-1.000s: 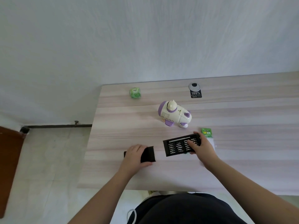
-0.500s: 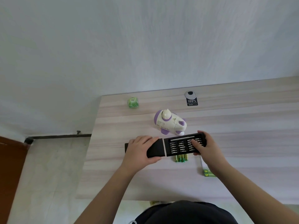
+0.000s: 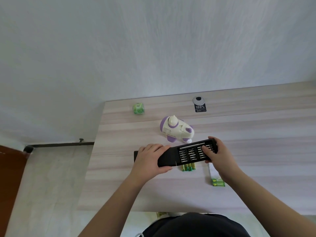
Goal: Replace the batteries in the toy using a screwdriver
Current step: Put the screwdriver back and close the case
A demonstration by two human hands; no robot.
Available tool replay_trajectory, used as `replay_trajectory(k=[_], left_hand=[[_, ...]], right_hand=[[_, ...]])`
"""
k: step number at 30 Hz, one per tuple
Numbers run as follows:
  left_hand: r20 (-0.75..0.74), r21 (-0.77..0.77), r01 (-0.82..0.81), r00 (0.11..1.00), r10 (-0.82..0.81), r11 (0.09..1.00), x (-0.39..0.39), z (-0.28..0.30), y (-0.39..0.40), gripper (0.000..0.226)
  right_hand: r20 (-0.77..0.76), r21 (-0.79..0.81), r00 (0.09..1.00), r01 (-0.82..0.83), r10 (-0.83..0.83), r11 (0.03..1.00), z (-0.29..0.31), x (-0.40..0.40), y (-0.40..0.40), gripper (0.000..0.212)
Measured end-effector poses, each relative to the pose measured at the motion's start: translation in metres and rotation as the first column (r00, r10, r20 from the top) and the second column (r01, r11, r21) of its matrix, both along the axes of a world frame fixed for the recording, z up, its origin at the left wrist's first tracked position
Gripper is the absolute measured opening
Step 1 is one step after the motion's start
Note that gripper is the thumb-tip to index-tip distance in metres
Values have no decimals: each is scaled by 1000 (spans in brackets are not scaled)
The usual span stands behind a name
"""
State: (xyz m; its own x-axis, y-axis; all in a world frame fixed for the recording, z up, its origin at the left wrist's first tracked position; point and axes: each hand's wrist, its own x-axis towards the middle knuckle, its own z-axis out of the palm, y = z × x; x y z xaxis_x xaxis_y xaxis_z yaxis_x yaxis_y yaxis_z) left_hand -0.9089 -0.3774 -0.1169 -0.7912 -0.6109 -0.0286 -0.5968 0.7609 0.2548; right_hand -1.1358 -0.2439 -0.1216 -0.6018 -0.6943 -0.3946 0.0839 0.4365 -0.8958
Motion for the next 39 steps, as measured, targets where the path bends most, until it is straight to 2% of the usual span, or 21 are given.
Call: replay_trajectory(k=[14, 20, 26, 29, 32, 35, 37, 38, 39], left_hand=[[49, 142, -28, 999, 21, 989, -12, -5, 6, 74], [-25, 187, 20, 1000, -16, 982, -12, -11, 7, 73], [-78, 190, 14, 997, 1, 982, -8, -16, 16, 66], [-55, 189, 9, 998, 1, 982, -7, -20, 20, 68], [45, 165, 1, 999, -9, 986, -5, -21, 22, 74], [7, 122, -155, 988, 156, 980, 0, -18, 20, 72], [-78, 252, -368, 914, 398, 895, 5, -17, 17, 63], [-83, 418, -472, 831, 550, 776, 6, -16, 17, 57], [-45, 609, -533, 717, 696, 588, 5, -14, 18, 51]], right_hand=[[116, 9, 993, 37, -38, 999, -16, 0, 3, 40], [124, 50, 992, -23, 16, 999, -29, 4, 6, 31], [313, 32, 949, 18, -27, 999, -32, 13, 12, 22], [342, 33, 937, 58, -66, 998, -33, 13, 14, 22], [319, 30, 944, 76, -81, 997, -34, 12, 16, 23], [288, 45, 952, 93, -102, 995, -36, 10, 17, 25], [281, 54, 952, 108, -119, 993, -38, 8, 19, 26], [283, 54, 951, 111, -122, 992, -37, 7, 20, 26], [284, 56, 951, 108, -119, 993, -37, 7, 21, 26]])
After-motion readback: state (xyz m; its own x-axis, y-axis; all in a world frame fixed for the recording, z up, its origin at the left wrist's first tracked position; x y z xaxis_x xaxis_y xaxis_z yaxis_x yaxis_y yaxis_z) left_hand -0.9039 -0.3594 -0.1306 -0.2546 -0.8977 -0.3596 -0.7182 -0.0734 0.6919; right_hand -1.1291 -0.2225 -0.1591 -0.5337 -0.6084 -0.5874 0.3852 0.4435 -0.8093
